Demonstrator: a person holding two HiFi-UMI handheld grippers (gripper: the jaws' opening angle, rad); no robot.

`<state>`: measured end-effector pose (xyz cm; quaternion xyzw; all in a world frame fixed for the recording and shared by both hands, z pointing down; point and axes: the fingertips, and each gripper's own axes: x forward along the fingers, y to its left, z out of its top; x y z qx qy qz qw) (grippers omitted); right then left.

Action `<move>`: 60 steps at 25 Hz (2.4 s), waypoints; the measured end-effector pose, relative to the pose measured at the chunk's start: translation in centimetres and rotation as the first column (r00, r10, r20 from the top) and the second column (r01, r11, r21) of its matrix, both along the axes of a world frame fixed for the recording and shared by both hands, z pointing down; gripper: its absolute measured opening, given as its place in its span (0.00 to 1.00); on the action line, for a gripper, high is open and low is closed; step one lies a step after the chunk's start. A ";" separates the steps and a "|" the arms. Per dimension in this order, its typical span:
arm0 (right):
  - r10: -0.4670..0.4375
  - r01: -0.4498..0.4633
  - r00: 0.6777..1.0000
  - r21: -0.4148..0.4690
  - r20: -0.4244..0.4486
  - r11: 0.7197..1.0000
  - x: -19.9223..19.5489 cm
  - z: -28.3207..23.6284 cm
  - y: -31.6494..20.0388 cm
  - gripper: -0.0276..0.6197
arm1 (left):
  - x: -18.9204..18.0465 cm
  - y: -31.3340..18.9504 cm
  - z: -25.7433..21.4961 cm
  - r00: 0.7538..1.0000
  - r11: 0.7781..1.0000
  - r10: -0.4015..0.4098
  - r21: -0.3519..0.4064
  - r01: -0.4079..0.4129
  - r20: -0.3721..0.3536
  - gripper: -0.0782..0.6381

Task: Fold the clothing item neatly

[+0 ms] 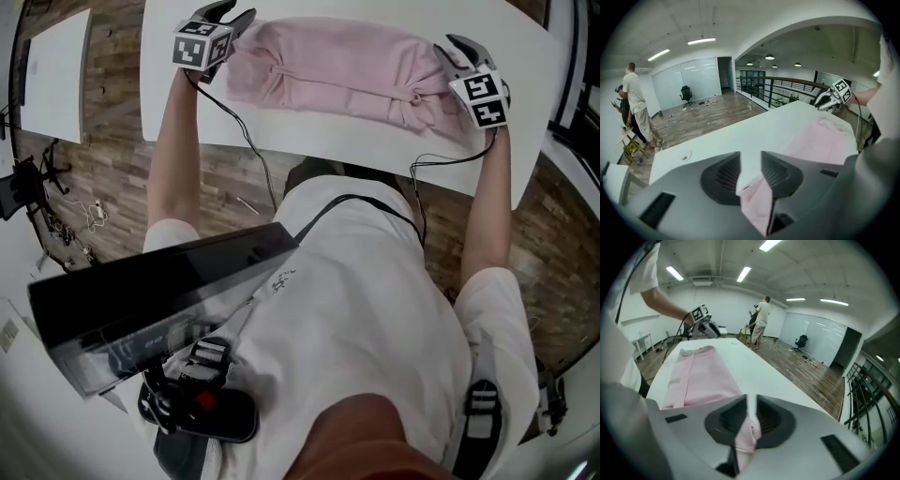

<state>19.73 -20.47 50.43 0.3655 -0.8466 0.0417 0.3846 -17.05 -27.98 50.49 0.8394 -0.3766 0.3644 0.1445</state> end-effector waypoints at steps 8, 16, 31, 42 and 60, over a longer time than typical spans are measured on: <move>0.198 -0.201 0.976 0.030 0.094 0.979 -1.4 2.7 3.5 0.05 | 2.8 8.2 4.0 0.995 0.995 -0.097 0.024 0.096 0.037 0.11; 0.252 -0.252 0.968 0.045 0.004 0.967 0.9 7.6 2.6 0.05 | 1.3 6.0 8.9 0.993 0.994 -0.114 -0.002 0.114 0.033 0.11; 0.163 -0.166 0.962 -0.005 0.219 0.986 -5.6 1.7 15.6 0.05 | 4.3 19.0 4.6 0.996 0.995 -0.063 0.072 0.067 -0.067 0.11; 0.379 -0.374 0.922 -0.068 0.076 0.925 -2.0 8.2 14.7 0.05 | 1.7 17.5 9.1 0.993 0.994 -0.108 0.017 0.109 -0.040 0.11; 0.461 -0.461 0.887 0.009 0.021 0.887 -3.6 8.0 14.3 0.05 | -2.0 13.5 9.4 0.956 0.957 -0.289 0.011 0.290 -0.044 0.11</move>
